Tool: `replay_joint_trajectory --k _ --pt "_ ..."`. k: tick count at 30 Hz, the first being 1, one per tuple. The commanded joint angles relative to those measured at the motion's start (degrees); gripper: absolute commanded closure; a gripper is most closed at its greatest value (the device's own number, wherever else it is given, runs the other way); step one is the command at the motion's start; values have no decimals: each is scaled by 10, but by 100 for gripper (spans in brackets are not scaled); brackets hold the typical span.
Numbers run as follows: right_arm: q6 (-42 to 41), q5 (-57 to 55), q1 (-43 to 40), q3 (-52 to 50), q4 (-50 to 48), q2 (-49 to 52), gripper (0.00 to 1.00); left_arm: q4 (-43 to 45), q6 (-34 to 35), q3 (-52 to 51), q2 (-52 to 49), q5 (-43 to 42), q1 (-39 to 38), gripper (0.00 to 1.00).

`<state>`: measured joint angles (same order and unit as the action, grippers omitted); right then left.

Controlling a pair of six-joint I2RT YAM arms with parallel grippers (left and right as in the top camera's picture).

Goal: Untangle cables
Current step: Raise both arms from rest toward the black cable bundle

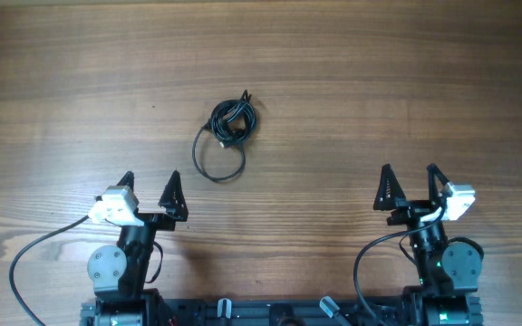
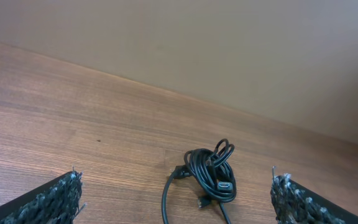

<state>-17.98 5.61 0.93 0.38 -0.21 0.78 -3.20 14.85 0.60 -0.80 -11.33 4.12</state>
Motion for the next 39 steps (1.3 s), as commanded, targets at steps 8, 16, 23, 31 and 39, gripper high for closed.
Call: replay_joint_trajectory --k 8,16,23,31,39 --pt "-4 -6 -2 -1 0 -1 0 -2 -9 -3 3 5 -1 0" --pt "-235 -7 -2 -1 -1 -1 0 2 -7 -3 3 3 -1 0" --pt "-144 103 -2 37 -3 12 0 52 10 0 -2 -28 -1 0" --pt "-1 145 -2 272 107 240 0 28 9 152 -210 -39 -1 0" --pt "59 189 -2 491 277 427 0 -263 -32 542 -579 -73 -1 0"
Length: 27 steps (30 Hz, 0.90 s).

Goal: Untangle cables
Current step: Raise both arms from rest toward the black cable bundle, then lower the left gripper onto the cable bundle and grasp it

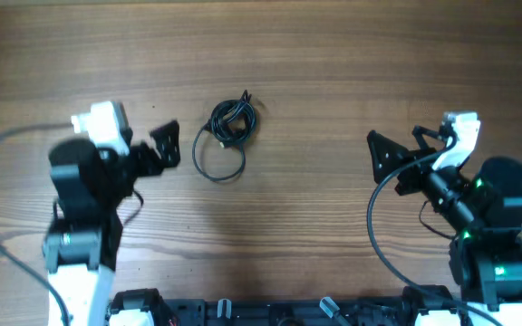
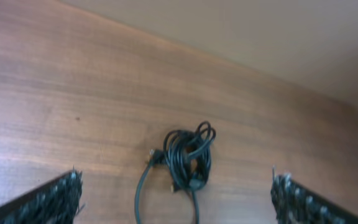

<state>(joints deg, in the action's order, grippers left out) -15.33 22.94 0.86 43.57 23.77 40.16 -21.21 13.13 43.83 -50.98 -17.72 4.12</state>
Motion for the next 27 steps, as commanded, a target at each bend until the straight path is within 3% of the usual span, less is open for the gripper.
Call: replay_joint_trajectory --k 1,5,9,11,15,19,25,27 --pt "34 16 -1 83 59 55 0 -135 -32 160 -114 -14 -2 0" --pt "76 49 -1 187 152 144 0 -297 -84 350 -247 -22 -9 0" --pt "142 67 -1 322 290 256 0 -402 -115 487 -336 -22 -35 0" --pt "132 68 -1 345 301 294 0 -388 -114 489 -349 -24 -48 0" --pt "12 75 -1 345 264 342 0 -348 -80 489 -352 -72 -57 0" --pt "31 102 -1 343 264 371 0 -327 -82 489 -362 -75 -63 0" --pt "49 99 -1 343 265 384 1 -354 -75 487 -468 -22 -67 27" --pt "50 97 -1 343 265 384 2 -353 -66 487 -503 -21 -74 32"
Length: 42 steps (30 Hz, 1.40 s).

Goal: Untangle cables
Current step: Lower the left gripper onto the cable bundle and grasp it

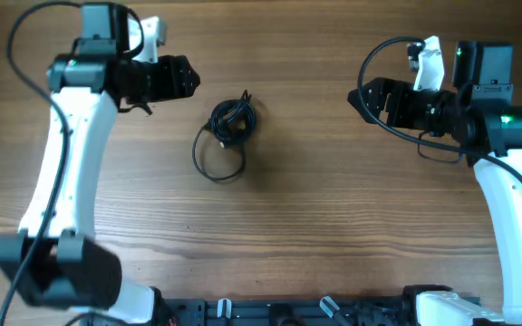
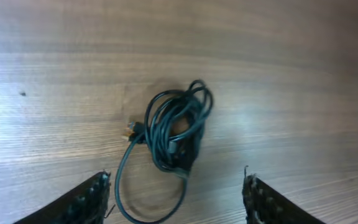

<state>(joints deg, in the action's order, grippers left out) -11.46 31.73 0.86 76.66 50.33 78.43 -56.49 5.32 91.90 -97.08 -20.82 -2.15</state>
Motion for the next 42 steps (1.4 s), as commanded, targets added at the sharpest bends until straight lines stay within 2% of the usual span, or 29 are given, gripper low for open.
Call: replay_joint_trajectory --k 1,10,15,24,26,30,37,40,41,42 --pt "11 10 -1 12 -1 1 4 1 15 7 -60 10 -14 34" --pt "8 -2 -1 12 -1 1 4 42 16 5 -155 18 -42 49" --pt "8 -2 -1 12 -1 1 4 84 16 -24 -167 19 -55 56" --pt "8 -2 -1 1 -3 1 4 175 16 -112 -173 27 -57 54" --pt "8 -2 -1 -2 -3 1 4 215 16 -138 -173 27 -59 58" --pt "8 -2 -1 -2 -2 1 4 273 49 -182 -174 27 -62 59" --pt "8 -2 -1 -2 -2 1 4 328 49 -234 -176 30 -92 62" --pt "8 -2 -1 -2 -2 1 4 330 57 -235 -179 48 -105 74" --pt "8 -2 -1 -2 -2 1 4 332 61 -235 -179 48 -106 88" --pt "8 -2 -1 -2 -2 1 4 332 82 -235 -179 48 -106 95"
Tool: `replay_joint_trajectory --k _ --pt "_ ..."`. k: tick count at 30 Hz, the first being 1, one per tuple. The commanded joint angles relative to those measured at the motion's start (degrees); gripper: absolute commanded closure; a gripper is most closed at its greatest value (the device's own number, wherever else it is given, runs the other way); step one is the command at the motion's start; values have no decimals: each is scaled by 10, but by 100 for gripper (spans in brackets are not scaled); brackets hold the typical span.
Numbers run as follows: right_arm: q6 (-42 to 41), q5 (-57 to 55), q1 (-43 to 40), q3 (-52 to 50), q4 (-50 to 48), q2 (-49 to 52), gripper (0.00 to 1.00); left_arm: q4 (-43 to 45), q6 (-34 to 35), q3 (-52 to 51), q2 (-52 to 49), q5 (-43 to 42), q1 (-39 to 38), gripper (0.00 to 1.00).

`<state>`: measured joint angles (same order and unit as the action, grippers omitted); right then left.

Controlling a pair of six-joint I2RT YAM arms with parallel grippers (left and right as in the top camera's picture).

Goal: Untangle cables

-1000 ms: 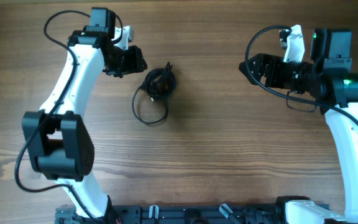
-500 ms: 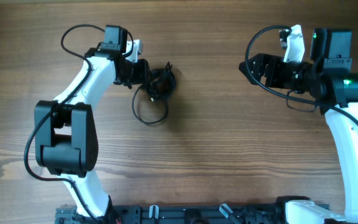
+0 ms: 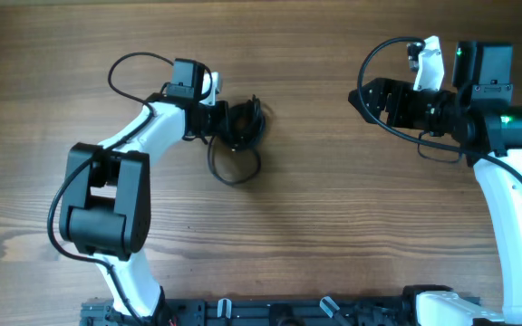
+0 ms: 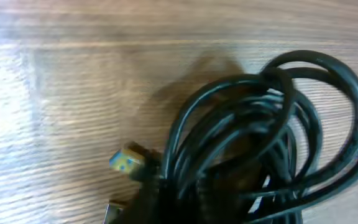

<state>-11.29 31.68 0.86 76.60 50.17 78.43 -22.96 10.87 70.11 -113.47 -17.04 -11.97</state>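
Observation:
A black cable [image 3: 246,121] lies coiled in a tangled bundle on the wooden table, with a loose loop [image 3: 236,167] trailing toward the near side. My left gripper [image 3: 227,119] is at the bundle's left edge, its fingers lost in the dark coils. The left wrist view is filled by the cable [image 4: 260,130], with a blue-tipped plug [image 4: 127,163] sticking out on the left. No fingers show at that frame's corners, and the dark mass at its bottom middle reads as jaws shut on the coils. My right gripper [image 3: 355,96] hangs apart at the right, holding nothing.
The wooden table [image 3: 333,226] carries nothing else. Both arms reach in from the near edge, and their grey supply cables arc above the left arm [image 3: 139,62] and beside the right arm [image 3: 370,63].
My left gripper was open and up-left of the bundle; now it is down at the bundle's left edge. The bundle and its loop lie slightly further right. The right arm is unchanged.
Both grippers first stood open at the near edge, the cable untouched at mid-table. Later both arms were raised and farther out. After that they flanked the cable, left gripper open over it. Now the left gripper is in the coils, which have shifted right.

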Motion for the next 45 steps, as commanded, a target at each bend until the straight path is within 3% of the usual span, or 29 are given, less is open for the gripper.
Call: replay_joint_trajectory --k 1,8,14,19,22,24,34,40,45 --pt "6 -1 -1 -1 0 1 4 -3 52 -16 -13 5 -7 96" --pt "-9 32 0 -1 -27 1 3 -4 66 33 56 -190 -2 96" --pt "-31 43 70 -1 -83 1 4 -3 75 42 148 -232 -5 96" --pt "-122 -1 150 -1 -150 15 21 -6 116 42 149 -230 -23 96" --pt "-174 -8 189 -1 -167 60 44 -7 145 42 149 -228 -34 96" --pt "-193 -7 200 -1 -170 87 52 -7 156 42 149 -228 -37 96" --pt "-203 -62 225 -1 -223 185 55 -26 169 42 149 -250 -37 96" --pt "-205 -62 226 -1 -262 196 83 -26 168 42 149 -262 -37 96" --pt "-203 -9 212 0 -264 174 93 -26 168 42 149 -261 -37 96"
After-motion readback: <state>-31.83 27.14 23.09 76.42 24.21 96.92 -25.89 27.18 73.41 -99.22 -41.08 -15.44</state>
